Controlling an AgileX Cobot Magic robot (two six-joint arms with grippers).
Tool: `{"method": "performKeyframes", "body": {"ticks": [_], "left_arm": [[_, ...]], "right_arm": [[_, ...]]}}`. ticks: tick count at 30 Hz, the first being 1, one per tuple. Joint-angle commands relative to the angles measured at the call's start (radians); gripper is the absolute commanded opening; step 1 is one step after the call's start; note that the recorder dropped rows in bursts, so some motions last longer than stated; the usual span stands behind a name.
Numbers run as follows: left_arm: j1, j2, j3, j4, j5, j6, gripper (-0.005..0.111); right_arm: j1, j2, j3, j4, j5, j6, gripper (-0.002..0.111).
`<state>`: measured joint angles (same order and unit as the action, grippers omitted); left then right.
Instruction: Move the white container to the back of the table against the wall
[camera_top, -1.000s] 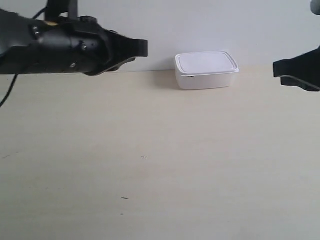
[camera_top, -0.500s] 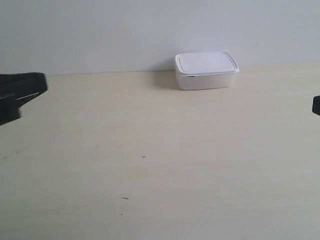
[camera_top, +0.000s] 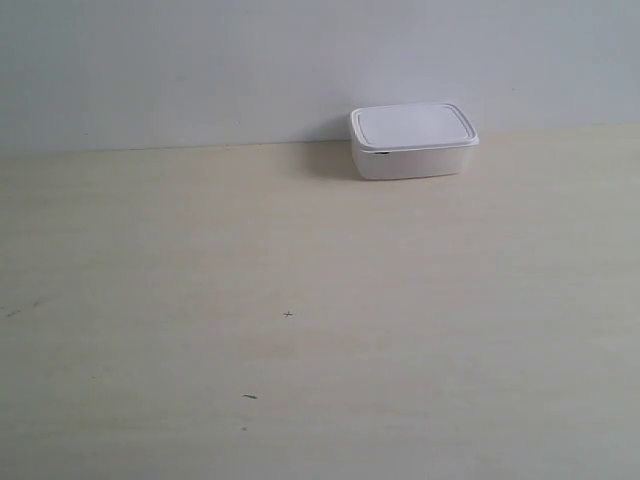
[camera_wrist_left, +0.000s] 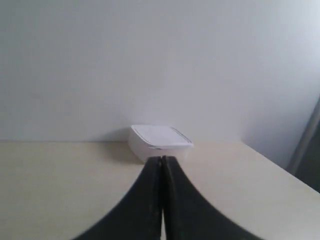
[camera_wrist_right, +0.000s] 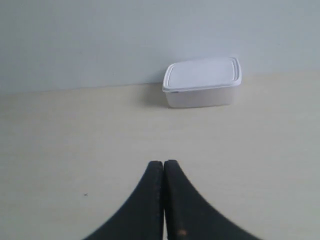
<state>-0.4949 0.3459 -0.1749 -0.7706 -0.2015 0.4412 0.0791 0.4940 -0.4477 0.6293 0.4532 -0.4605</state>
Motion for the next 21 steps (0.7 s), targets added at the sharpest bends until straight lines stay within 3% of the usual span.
{"method": "performKeyframes", "body": {"ticks": [1,6,21], "left_arm": [[-0.005,-0.007,0.029,-0.011,-0.173,0.045,0.0],[-0.005,-0.007,0.029,-0.011,-0.213,0.146,0.0],[-0.005,-0.009,0.029,-0.011,-0.13,0.155,0.0]], "right_arm": [[-0.006,0.053,0.004,0.0,-0.15,-0.003,0.0],[-0.006,0.145,0.004,0.004,-0.295,0.006,0.0],[-0.006,0.168,0.002,0.009,-0.238,0.027,0.0]]}}
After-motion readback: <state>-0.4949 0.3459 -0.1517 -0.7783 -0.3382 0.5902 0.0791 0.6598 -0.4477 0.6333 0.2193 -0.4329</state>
